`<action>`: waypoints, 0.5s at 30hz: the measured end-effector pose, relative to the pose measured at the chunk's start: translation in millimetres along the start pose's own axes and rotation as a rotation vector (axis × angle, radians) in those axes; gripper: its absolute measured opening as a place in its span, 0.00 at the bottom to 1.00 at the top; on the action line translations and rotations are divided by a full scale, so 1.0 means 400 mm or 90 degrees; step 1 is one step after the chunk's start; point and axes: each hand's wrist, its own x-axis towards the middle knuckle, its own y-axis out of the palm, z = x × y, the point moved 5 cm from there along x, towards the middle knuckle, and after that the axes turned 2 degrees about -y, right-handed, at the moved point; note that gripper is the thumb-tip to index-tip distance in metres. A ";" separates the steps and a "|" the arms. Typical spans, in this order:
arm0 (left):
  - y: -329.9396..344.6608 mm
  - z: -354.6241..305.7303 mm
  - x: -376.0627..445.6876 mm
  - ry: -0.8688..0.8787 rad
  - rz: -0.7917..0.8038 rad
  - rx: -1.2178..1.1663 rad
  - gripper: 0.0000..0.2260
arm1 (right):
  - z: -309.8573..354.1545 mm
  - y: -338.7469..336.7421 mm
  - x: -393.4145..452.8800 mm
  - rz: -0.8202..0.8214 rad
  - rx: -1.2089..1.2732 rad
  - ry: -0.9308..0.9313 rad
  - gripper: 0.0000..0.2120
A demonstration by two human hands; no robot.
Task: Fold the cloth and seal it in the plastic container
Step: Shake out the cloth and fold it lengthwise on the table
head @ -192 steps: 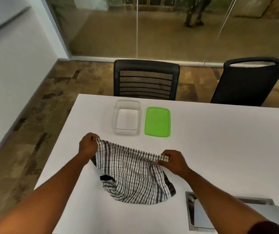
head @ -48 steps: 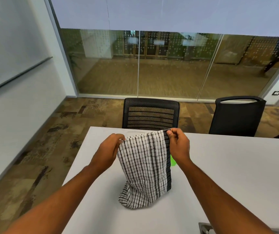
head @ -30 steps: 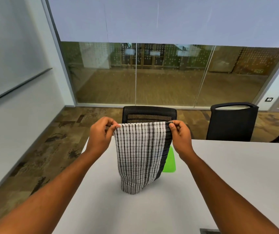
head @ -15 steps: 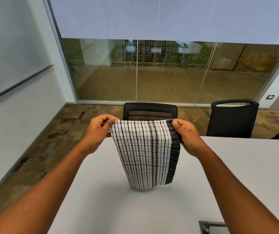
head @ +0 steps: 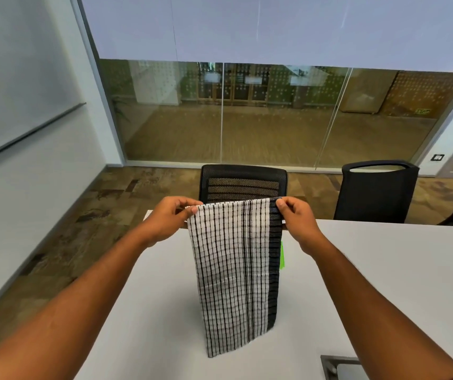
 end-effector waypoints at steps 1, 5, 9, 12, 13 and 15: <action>0.004 0.008 -0.002 -0.006 0.002 0.005 0.09 | -0.004 0.000 -0.004 -0.008 0.005 -0.003 0.12; 0.024 0.014 -0.014 -0.001 0.007 0.012 0.09 | -0.012 0.004 -0.012 -0.040 0.006 -0.027 0.11; 0.066 -0.037 -0.022 0.089 0.135 0.152 0.22 | -0.006 -0.003 0.006 -0.077 -0.011 -0.034 0.11; 0.091 -0.093 -0.026 0.169 0.237 0.328 0.27 | 0.005 -0.012 0.022 -0.087 -0.042 -0.038 0.12; 0.099 -0.108 -0.025 0.178 0.273 0.390 0.29 | 0.007 -0.013 0.027 -0.084 -0.053 -0.039 0.12; 0.114 -0.127 -0.019 0.159 0.341 0.494 0.33 | 0.009 -0.011 0.034 -0.071 -0.071 -0.043 0.11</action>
